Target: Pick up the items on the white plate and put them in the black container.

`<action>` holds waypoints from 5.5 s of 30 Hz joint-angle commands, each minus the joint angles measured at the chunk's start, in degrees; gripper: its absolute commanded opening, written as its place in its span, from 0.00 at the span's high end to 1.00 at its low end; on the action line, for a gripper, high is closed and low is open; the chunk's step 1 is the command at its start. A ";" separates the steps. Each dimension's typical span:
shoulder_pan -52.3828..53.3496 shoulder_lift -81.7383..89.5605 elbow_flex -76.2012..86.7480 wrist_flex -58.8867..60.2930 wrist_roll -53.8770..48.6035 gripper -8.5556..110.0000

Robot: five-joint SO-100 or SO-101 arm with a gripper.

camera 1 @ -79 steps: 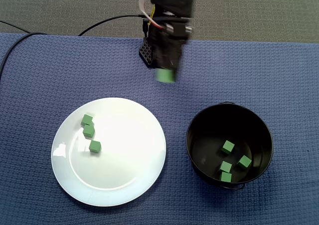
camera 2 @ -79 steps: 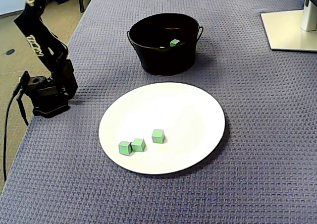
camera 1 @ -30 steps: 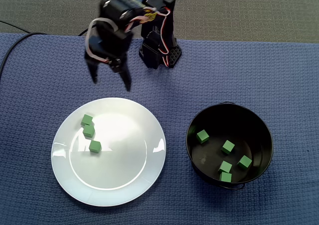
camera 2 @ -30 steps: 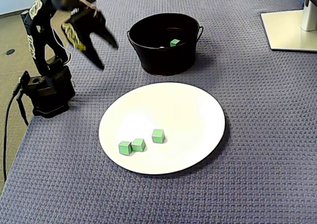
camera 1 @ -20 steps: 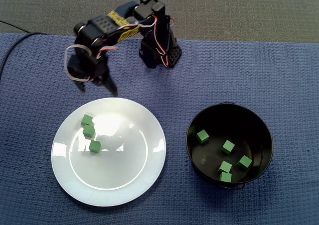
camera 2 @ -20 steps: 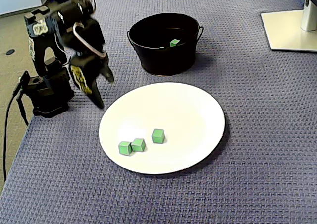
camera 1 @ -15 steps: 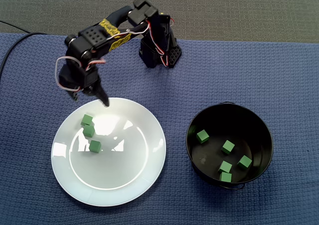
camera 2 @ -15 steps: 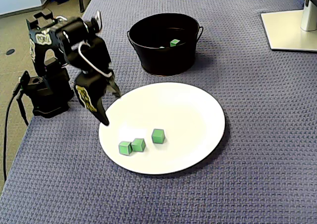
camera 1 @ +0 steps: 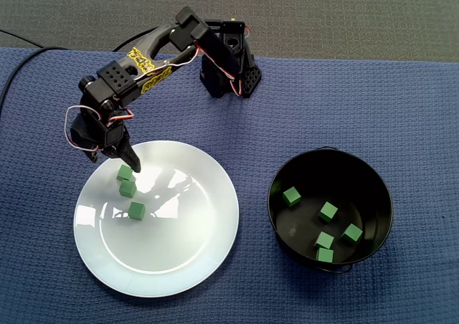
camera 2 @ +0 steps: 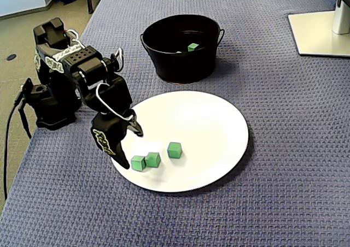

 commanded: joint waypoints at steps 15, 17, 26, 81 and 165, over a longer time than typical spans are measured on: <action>-0.44 4.04 17.31 -16.26 0.70 0.63; -0.44 3.96 17.31 -16.35 0.79 0.64; -0.44 2.90 17.58 -16.35 1.05 0.76; -71.72 11.25 -6.42 -2.46 122.34 0.93; -8.17 -14.68 -15.91 15.21 83.85 0.86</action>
